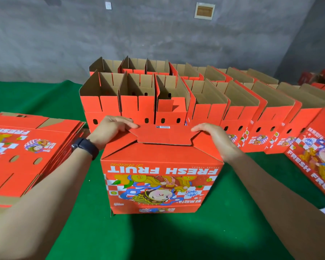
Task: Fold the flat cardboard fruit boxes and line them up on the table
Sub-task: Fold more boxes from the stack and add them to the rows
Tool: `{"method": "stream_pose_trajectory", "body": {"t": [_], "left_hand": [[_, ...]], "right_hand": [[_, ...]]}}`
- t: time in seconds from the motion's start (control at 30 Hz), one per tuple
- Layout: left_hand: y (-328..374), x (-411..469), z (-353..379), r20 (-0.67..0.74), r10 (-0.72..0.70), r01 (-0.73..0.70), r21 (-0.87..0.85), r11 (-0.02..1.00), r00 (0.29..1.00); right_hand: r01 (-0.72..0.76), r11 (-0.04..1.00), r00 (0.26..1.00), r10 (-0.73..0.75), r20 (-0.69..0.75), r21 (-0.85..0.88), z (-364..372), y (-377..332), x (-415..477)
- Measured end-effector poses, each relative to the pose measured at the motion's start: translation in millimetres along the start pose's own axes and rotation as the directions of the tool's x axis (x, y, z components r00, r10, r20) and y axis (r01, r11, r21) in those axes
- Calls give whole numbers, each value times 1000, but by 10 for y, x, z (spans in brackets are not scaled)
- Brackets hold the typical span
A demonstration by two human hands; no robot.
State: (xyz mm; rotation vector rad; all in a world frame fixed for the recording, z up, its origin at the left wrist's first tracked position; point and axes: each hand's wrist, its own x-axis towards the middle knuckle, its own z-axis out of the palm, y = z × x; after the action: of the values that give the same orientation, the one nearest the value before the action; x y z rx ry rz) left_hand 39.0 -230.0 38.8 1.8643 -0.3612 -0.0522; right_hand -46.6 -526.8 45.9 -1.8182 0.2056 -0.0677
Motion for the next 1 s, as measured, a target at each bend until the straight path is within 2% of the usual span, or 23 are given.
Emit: {"method": "stream_pose_trajectory", "body": {"t": [0.07, 0.1, 0.17, 0.23, 0.4, 0.5, 0.67, 0.8, 0.87, 0.93, 1.0], "left_hand": [[62, -30, 17, 57, 4, -3, -7, 1000, 998], [90, -44, 24, 103, -23, 17, 57, 998, 994], [125, -37, 11, 179, -141, 65, 376, 924, 974], [152, -11, 21, 146, -243, 122, 562, 818, 959], [160, 11, 127, 9, -135, 93, 677, 730, 991], [148, 12, 181, -18, -93, 76, 735, 674, 995], [133, 19, 200, -33, -80, 78, 740, 668, 996], [133, 13, 186, -36, -91, 88, 733, 674, 995], [135, 12, 148, -33, -125, 115, 666, 737, 992], [131, 27, 94, -3, -163, 139, 541, 830, 987], [121, 43, 67, 6, -169, 146, 474, 868, 986]], "right_hand": [[90, 962, 995, -76, 66, -259, -15, 50, 23], [102, 929, 994, -77, 84, -357, -24, 75, 27], [87, 893, 995, -59, 77, -441, -27, 89, 30], [83, 879, 996, -56, 70, -469, -4, 86, 48], [53, 837, 999, -49, 22, -545, 48, 58, 79], [52, 795, 998, -64, 1, -604, 56, 56, 94], [46, 732, 997, -72, -10, -680, 85, 63, 119], [49, 720, 997, -75, -7, -692, 104, 71, 155], [52, 752, 999, -47, 25, -657, 84, 77, 168], [35, 891, 999, -15, 47, -453, 38, 75, 174], [-15, 993, 1000, 14, -9, -117, -16, 72, 171]]}}
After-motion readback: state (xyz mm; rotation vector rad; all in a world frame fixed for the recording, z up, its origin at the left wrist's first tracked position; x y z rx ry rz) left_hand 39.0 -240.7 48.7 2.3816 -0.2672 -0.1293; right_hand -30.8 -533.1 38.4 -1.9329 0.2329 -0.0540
